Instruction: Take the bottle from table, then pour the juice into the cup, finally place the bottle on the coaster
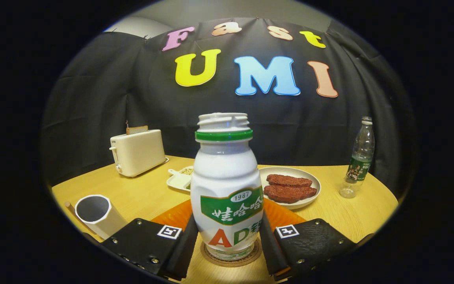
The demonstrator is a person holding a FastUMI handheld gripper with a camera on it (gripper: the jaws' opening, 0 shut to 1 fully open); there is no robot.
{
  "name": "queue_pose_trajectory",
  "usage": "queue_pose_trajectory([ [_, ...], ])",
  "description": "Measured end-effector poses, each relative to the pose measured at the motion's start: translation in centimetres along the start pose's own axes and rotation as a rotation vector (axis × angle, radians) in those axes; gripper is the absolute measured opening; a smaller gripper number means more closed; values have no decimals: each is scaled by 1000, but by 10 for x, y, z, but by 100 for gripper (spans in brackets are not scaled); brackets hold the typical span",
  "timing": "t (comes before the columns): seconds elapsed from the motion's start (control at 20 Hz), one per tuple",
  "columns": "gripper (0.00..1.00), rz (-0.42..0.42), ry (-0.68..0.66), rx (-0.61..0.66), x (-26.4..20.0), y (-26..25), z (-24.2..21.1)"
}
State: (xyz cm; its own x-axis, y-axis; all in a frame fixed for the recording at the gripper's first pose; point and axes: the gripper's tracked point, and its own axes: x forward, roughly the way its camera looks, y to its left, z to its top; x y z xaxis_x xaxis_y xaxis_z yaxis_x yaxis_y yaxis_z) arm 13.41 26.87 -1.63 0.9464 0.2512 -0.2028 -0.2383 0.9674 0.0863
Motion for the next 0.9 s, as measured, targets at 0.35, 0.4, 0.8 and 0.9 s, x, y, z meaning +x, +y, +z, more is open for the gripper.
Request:
queue_pose_trajectory([
  [0.35, 75, 11, -30, 19, 1, -2, -1],
  [0.4, 84, 9, -34, 28, -2, -2, 2],
  [0.8, 99, -25, -162, 109, -68, -3, 77],
  [0.9, 99, -37, -179, 96, -91, -5, 102],
])
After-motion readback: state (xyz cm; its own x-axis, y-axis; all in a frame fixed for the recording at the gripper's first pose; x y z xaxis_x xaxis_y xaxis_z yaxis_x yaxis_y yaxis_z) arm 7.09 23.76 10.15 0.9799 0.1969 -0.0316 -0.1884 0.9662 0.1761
